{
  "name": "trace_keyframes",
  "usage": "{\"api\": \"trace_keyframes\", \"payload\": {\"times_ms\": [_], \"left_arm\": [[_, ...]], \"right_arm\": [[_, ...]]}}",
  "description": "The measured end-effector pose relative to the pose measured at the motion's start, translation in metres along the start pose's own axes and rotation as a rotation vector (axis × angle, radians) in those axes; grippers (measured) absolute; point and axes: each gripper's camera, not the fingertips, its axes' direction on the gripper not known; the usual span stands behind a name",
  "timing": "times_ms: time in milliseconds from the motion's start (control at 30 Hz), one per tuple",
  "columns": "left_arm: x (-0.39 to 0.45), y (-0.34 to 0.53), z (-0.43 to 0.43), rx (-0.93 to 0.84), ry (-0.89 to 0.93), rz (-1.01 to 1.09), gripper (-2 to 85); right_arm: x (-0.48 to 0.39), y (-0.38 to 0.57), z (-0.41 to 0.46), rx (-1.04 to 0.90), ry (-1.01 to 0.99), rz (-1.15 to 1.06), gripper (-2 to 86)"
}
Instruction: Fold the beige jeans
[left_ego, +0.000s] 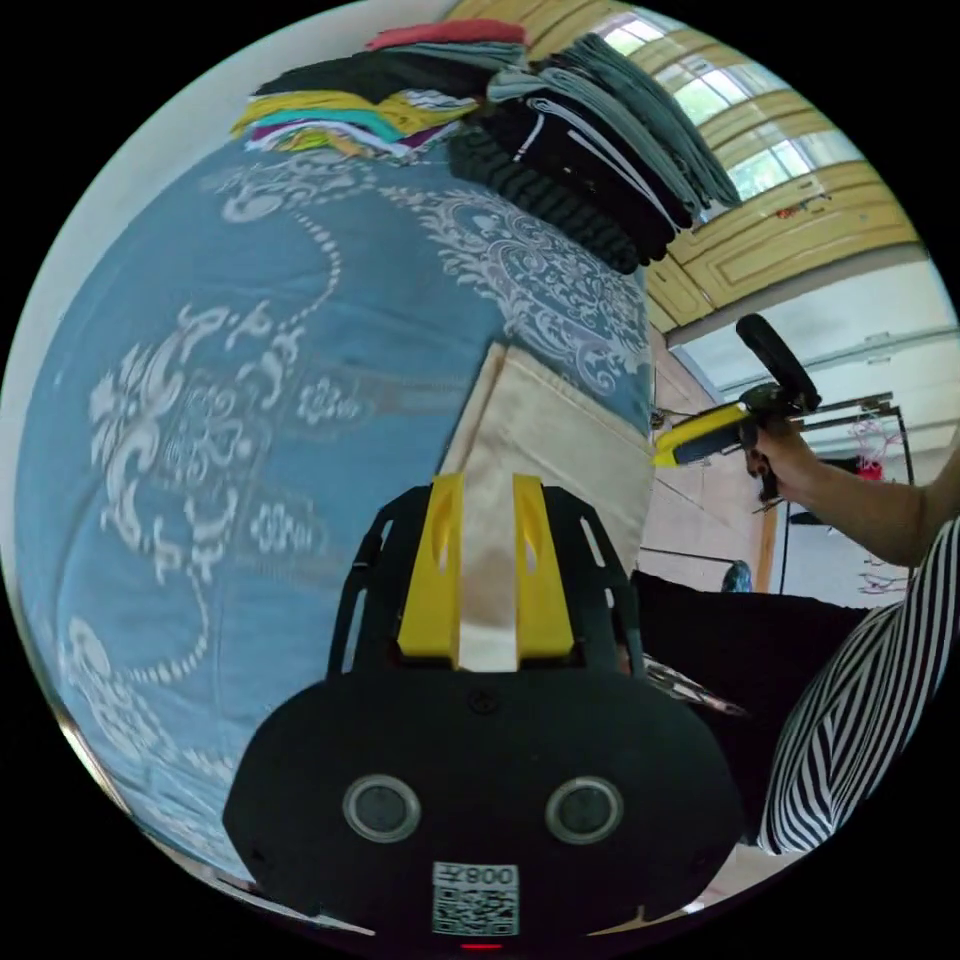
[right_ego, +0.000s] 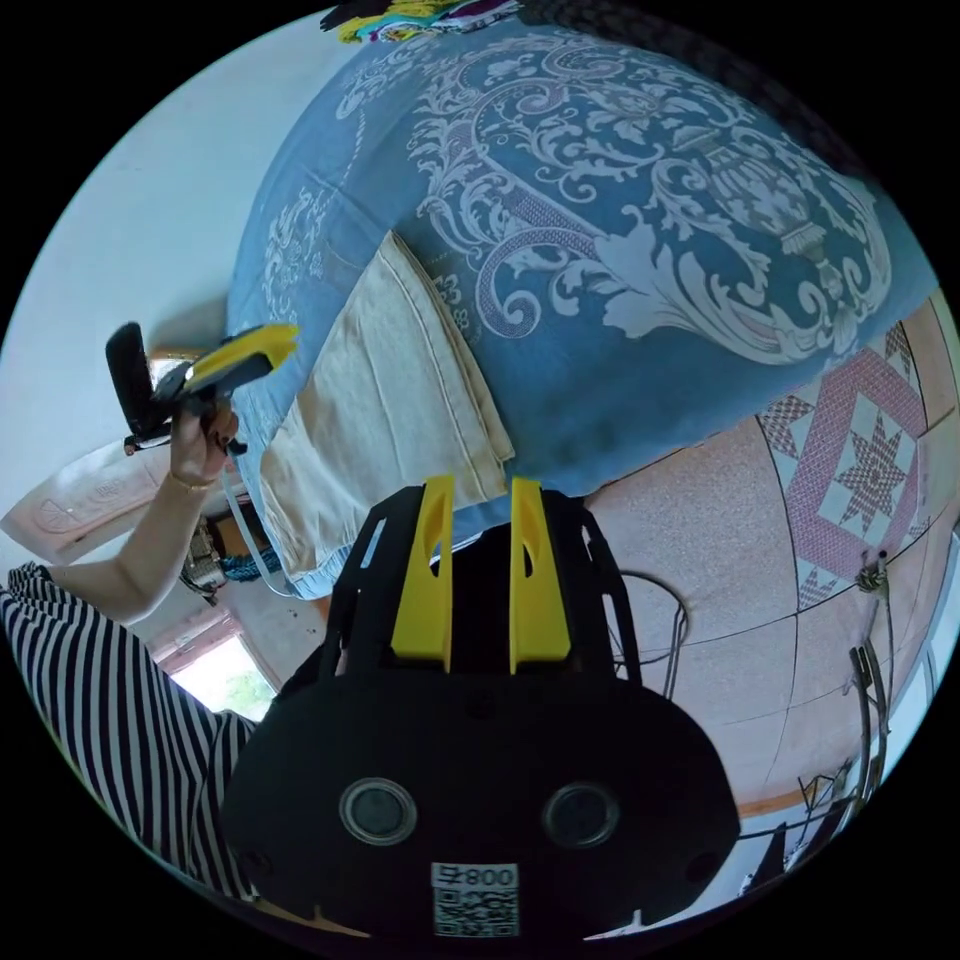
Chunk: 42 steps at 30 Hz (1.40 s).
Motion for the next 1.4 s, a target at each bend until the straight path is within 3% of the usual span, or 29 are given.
{"api": "trace_keyframes", "payload": {"times_ms": [167,500,1200,1400], "left_arm": [[0.021,-0.074,0.044,-0.096,-0.023,0.069,6.2],[0.058,-0.156,0.061,-0.118,-0.035,0.079,1.7],[0.094,-0.282,0.063,-0.086,0.048,0.072,1.2],[0.107,-0.318,0.078,-0.128,-0.034,0.112,1.0]], "right_arm": [[0.035,0.022,0.007,0.035,-0.052,0.024,7.0],[0.075,0.050,0.017,0.029,-0.089,0.023,5.5],[0.122,0.093,0.028,0.034,-0.183,-0.014,2.3],[0.135,0.101,0.035,0.041,-0.201,-0.005,2.3]]}}
